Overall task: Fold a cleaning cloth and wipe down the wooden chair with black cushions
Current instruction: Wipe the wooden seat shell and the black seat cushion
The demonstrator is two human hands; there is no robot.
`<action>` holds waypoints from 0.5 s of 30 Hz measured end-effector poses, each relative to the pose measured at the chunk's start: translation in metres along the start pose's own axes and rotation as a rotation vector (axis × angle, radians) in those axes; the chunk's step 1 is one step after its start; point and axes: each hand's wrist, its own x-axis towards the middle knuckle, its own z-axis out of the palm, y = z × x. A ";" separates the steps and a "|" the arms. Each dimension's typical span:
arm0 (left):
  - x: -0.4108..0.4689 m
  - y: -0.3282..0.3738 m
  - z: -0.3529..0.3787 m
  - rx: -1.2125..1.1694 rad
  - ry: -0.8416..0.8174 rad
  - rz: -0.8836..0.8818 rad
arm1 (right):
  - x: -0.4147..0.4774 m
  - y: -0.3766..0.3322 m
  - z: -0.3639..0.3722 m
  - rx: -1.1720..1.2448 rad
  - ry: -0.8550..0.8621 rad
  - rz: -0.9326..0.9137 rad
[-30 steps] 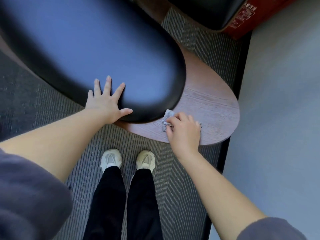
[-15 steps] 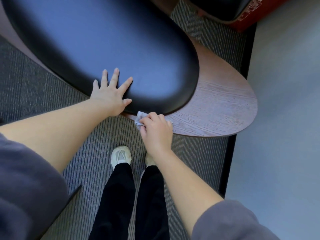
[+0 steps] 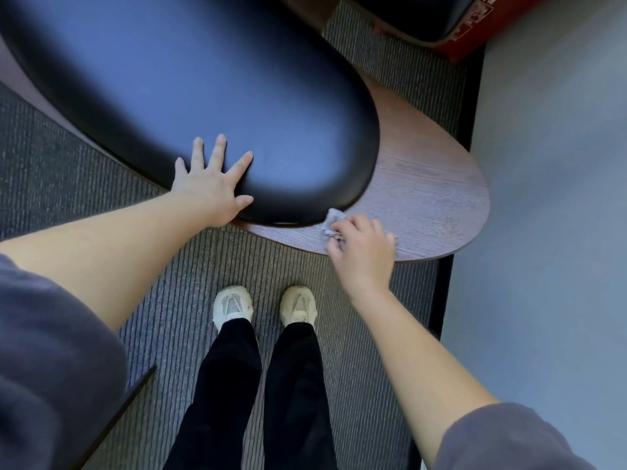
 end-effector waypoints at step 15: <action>-0.015 0.024 -0.002 -0.103 -0.039 -0.104 | 0.003 0.027 -0.021 -0.002 -0.157 -0.249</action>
